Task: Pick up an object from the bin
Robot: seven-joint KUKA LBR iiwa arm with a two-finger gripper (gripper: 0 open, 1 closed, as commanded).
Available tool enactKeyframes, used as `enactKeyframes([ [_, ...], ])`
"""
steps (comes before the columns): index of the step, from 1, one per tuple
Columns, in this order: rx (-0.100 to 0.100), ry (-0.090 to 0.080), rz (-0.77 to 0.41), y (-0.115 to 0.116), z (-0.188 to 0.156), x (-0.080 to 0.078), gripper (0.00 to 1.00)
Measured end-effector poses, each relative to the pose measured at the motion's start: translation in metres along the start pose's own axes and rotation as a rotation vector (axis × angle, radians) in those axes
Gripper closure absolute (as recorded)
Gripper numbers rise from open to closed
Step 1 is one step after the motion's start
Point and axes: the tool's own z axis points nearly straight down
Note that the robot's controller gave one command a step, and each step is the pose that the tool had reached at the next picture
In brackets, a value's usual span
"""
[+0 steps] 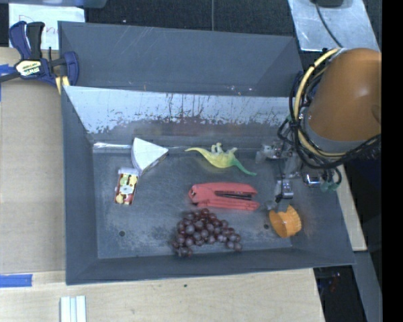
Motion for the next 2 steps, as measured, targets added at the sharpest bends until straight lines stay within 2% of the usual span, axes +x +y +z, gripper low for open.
enactKeyframes([
  [1, 0.001, -0.009, -0.002, 0.0, -0.005, -0.002, 0.0],
  [2, 0.0, -0.013, 0.074, 0.008, 0.084, -0.024, 0.0],
])
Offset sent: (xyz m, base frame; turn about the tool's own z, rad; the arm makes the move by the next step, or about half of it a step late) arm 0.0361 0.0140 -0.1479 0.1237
